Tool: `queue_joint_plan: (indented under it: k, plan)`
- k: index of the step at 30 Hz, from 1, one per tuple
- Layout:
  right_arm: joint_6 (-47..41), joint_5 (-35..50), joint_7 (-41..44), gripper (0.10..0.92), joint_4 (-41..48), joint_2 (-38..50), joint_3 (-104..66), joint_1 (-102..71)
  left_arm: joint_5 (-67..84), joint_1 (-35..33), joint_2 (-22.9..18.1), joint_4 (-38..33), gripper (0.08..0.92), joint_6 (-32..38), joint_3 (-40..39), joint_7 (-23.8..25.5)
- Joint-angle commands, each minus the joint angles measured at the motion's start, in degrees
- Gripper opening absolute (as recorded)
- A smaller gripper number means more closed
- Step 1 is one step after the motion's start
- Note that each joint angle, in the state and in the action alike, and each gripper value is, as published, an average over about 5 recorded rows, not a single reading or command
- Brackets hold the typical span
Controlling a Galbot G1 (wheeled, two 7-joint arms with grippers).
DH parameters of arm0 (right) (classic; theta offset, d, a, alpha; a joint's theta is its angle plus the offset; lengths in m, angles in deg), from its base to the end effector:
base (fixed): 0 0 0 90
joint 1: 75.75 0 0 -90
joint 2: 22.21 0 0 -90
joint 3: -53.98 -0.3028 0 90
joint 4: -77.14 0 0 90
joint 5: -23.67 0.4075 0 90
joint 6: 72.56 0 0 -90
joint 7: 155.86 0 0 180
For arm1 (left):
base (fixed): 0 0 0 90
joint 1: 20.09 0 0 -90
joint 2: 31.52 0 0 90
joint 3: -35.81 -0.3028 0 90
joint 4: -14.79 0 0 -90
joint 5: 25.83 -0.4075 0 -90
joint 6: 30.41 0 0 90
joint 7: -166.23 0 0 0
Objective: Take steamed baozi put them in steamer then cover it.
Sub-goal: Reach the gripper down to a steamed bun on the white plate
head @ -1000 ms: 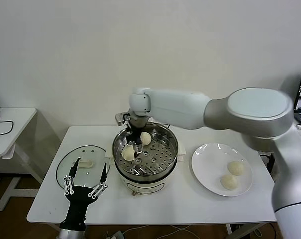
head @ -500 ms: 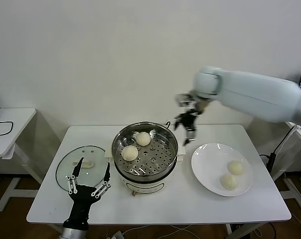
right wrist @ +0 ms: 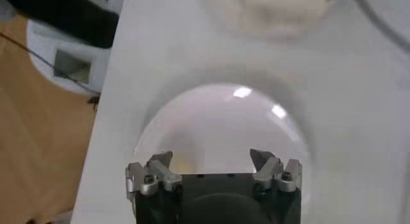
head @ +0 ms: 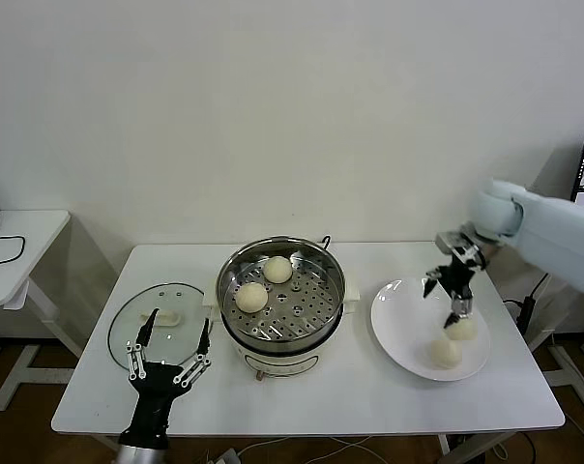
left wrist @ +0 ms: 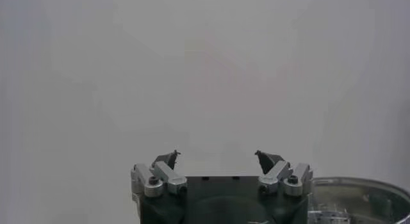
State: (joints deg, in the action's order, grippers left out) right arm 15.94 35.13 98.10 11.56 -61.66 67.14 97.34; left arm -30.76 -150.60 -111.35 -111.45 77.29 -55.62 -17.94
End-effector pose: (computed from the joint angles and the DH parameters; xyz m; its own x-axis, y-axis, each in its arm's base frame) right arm 0.5641 -0.1343 -0.1535 0.0732 -0.1073 0.9915 -0.9791 -0.1967 0.0510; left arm 0.2093 0.0029 -0.2609 -0.9666 0.1118 -0.2307 0.0689 0.9801 0.1863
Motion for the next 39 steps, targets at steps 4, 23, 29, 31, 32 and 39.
queue_joint_plan:
  k: [4, 23, 29, 31, 32, 39]
  plan:
    - [1.97, -7.50, -1.22, 0.823, 5.56, -0.21, -7.62, -12.40, 0.04, 0.02, 0.02, 0.56, 0.823, 0.15, 0.65, -0.06]
    - [1.76, -9.07, -2.23, 0.822, 6.62, -2.80, -8.24, -14.59, 0.15, 0.04, -0.03, 0.64, 0.823, 0.42, 0.95, -0.12]
    - [1.54, -9.75, -2.53, 0.771, 6.48, -2.96, -8.04, -14.64, 0.25, 0.06, -0.02, 0.68, 0.823, 0.50, 1.09, -0.20]
    - [1.53, -9.87, -2.70, 0.743, 6.46, -2.97, -8.11, -14.57, 0.29, 0.10, -0.02, 0.67, 0.823, 0.50, 1.12, -0.22]
    - [1.54, -9.88, -2.81, 0.726, 6.40, -2.95, -8.13, -14.45, 0.31, 0.11, -0.02, 0.65, 0.823, 0.49, 1.14, -0.23]
    - [2.61, -9.52, -2.26, 0.663, 3.36, -2.12, -7.03, -9.01, 0.37, 0.22, 0.14, 0.48, 0.823, 0.36, 1.11, -0.31]
